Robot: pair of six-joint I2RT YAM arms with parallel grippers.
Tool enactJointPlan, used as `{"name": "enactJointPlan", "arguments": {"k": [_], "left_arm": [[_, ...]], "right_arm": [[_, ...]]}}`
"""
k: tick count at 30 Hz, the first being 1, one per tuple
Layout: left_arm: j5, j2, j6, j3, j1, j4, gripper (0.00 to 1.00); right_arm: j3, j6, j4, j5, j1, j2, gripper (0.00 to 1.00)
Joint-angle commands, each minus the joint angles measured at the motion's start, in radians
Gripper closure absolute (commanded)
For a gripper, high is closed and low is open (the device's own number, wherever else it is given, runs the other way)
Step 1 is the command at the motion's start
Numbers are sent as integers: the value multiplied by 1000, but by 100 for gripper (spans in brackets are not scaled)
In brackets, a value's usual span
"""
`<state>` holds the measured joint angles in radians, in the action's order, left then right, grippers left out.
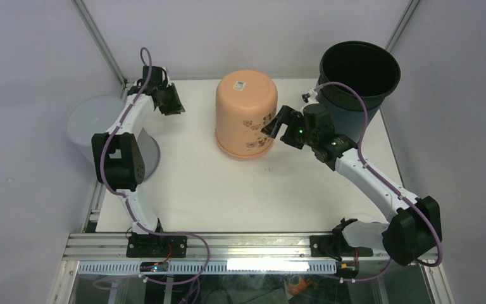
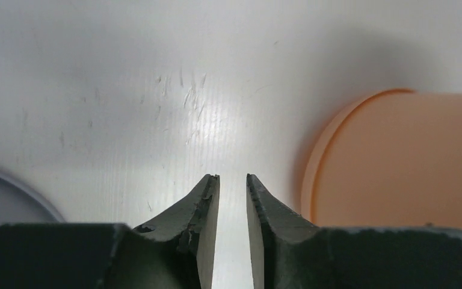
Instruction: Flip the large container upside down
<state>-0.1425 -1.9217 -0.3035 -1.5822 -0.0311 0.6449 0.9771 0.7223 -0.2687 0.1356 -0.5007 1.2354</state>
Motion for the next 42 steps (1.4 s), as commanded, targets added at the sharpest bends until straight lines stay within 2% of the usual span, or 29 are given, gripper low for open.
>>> {"name": "enactJointPlan", "arguments": {"k": [1, 4, 7, 15, 19, 22, 25, 29, 37, 39, 42], "left_arm": [[-2, 187, -8, -118, -1, -24, 70], [-9, 250, 4, -171, -30, -23, 61], [-11, 297, 20, -204, -83, -22, 57], [-33, 354, 26, -233, -206, -6, 50], [-42, 369, 27, -250, -235, 6, 49], [-40, 386, 26, -260, -241, 14, 49], [-32, 408, 25, -249, -242, 17, 48], [-6, 435, 31, -228, -243, 43, 47], [57, 483, 42, -177, -243, 59, 45], [62, 484, 35, -178, -242, 62, 45], [65, 483, 27, -177, -242, 66, 44]], "right_arm": [[5, -28, 34, 0, 5, -7, 7], [2, -31, 37, 2, 4, 11, 8], [2, -39, 39, 3, 5, 30, 8], [-1, -52, 48, -9, 4, 71, 8], [21, -30, 154, 28, -12, 159, 9], [140, -41, 196, 15, -57, 303, 9], [331, -64, 214, 25, -118, 498, 9], [608, -98, 109, 112, -146, 718, 9], [612, -102, 142, 87, -31, 707, 8], [711, -100, 51, 12, -14, 762, 8], [942, -78, -138, -119, -3, 898, 10]]}}
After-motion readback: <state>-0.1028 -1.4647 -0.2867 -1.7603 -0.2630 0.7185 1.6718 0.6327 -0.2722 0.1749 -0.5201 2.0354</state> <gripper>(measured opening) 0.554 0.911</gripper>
